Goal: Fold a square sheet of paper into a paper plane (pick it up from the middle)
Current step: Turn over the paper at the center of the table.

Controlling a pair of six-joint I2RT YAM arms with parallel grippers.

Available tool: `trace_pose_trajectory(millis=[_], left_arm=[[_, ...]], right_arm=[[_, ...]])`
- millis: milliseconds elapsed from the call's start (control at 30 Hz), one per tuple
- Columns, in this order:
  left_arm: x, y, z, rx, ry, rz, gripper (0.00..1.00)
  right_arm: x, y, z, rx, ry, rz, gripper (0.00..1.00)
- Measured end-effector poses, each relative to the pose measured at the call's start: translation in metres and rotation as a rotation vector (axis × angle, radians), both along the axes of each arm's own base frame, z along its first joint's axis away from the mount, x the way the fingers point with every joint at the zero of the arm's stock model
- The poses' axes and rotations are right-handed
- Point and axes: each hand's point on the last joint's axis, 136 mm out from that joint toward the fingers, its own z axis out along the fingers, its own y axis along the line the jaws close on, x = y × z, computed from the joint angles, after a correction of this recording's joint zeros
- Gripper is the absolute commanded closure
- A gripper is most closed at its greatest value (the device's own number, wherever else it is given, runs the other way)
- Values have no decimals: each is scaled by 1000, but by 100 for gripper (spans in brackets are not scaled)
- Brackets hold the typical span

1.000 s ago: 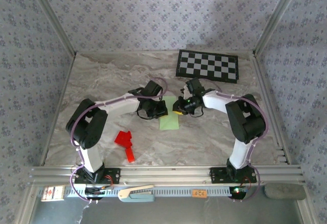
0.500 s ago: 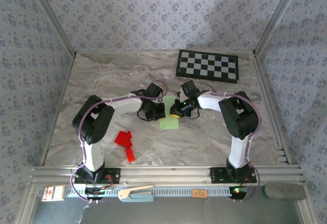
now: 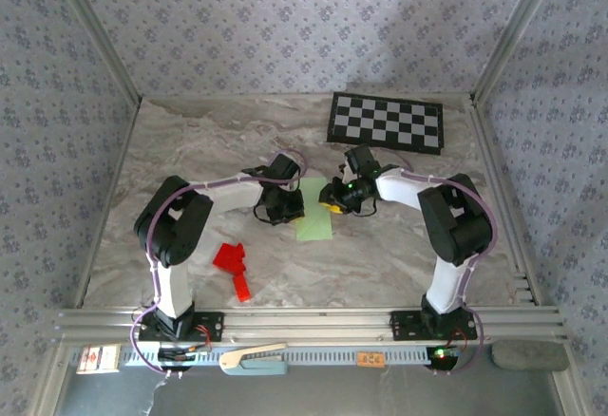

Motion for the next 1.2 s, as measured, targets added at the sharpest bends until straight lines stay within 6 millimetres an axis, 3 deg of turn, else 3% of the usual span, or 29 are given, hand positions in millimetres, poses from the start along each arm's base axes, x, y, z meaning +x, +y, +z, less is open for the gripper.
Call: trace_pose_trajectory(millis=[533, 767, 1200], left_arm=[[1, 0, -1, -66, 33, 62, 94], [1, 0, -1, -70, 36, 69, 95], [1, 0, -1, -73, 38, 68, 95]], right_arm=[[-8, 4, -4, 5, 57, -44, 64], [-12, 5, -18, -11, 91, -37, 68], [-11, 10, -18, -2, 91, -26, 73]])
